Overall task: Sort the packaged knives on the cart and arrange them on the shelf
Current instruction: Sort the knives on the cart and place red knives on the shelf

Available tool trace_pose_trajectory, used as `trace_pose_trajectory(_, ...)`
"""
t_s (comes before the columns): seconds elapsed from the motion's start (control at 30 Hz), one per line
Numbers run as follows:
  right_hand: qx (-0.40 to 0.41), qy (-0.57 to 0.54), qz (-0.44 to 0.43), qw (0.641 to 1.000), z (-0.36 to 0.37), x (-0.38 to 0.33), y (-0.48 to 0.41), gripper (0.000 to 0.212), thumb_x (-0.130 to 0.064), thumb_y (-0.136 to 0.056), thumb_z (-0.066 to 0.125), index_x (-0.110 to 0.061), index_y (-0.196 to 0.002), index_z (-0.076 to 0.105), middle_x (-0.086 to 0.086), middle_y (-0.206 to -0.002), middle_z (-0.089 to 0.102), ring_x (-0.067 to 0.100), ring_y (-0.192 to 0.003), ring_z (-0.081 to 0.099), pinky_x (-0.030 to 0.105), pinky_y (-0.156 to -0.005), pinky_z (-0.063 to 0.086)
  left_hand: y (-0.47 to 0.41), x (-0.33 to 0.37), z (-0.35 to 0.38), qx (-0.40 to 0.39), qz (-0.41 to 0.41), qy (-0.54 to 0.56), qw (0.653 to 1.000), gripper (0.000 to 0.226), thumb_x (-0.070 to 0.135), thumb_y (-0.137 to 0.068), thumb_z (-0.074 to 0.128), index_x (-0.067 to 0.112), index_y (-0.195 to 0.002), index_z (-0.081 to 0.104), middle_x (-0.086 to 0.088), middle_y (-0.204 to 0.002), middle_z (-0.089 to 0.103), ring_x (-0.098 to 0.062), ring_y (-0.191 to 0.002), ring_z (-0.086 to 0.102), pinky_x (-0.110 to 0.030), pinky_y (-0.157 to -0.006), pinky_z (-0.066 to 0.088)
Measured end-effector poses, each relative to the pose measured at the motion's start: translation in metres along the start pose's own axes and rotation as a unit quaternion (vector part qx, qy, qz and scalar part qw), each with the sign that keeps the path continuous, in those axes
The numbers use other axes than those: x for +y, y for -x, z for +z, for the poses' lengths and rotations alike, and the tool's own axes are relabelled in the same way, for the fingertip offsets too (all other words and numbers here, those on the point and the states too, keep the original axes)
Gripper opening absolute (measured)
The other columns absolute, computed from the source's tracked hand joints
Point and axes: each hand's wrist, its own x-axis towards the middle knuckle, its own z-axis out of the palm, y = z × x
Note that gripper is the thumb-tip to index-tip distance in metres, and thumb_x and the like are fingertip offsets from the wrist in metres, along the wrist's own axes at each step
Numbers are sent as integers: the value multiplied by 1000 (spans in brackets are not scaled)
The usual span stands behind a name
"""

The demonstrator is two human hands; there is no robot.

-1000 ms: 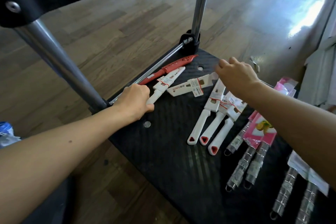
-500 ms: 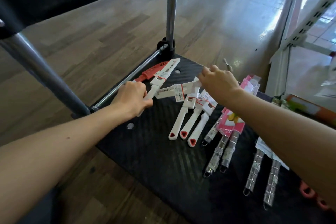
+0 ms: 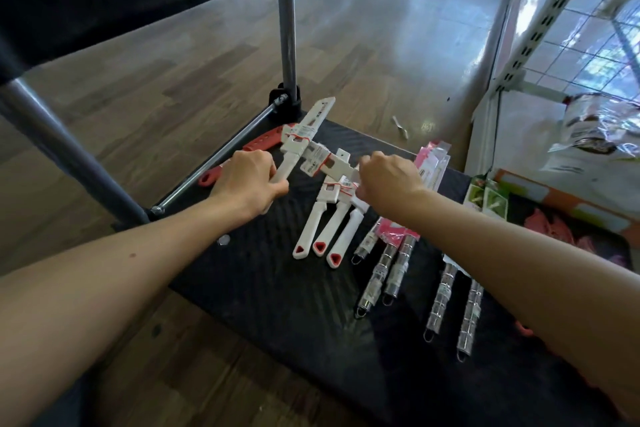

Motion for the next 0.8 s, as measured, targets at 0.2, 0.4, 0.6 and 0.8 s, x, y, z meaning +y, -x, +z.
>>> trace_pose_trajectory(0.2, -44, -219, 108, 969, 1, -4, 20, 41, -30, -90, 59, -9, -57, 43, 4, -72, 49, 16, -62, 47, 22, -47, 34, -3, 14, 1, -5, -15, 22, 1000, 25, 25, -83, 66, 1, -85, 71, -16, -89, 71, -27, -86, 63, -32, -73, 47)
trace_pose_trajectory(0.4, -126, -476, 254, 833, 9, -14, 36, 28, -25, -91, 57, -10, -69, 50, 8, -73, 62, 20, -66, 66, 33, -74, 59, -3, 27, 13, -60, -24, 29, 997, 21, 25, -84, 65, 5, -84, 69, -13, -83, 71, -24, -84, 65, -27, -70, 45)
trace_pose_trajectory(0.6, -154, -585, 316, 731, 11, -27, 40, 17, -16, -91, 58, -3, -87, 48, 8, -69, 54, 15, -50, 59, 25, -68, 57, 1, 23, 27, -127, -16, 6, 992, 16, 24, -82, 65, 11, -74, 64, -2, -66, 61, -22, -75, 64, -26, -65, 42)
trace_pose_trajectory(0.8, -154, -583, 328, 727, 23, -35, 35, 16, -8, -90, 58, 0, -101, 48, 11, -70, 54, 17, -51, 58, 32, -72, 59, 3, 17, 30, -155, -7, -17, 988, 18, 19, -82, 64, 2, -80, 69, -8, -67, 67, -21, -66, 64, -31, -64, 52)
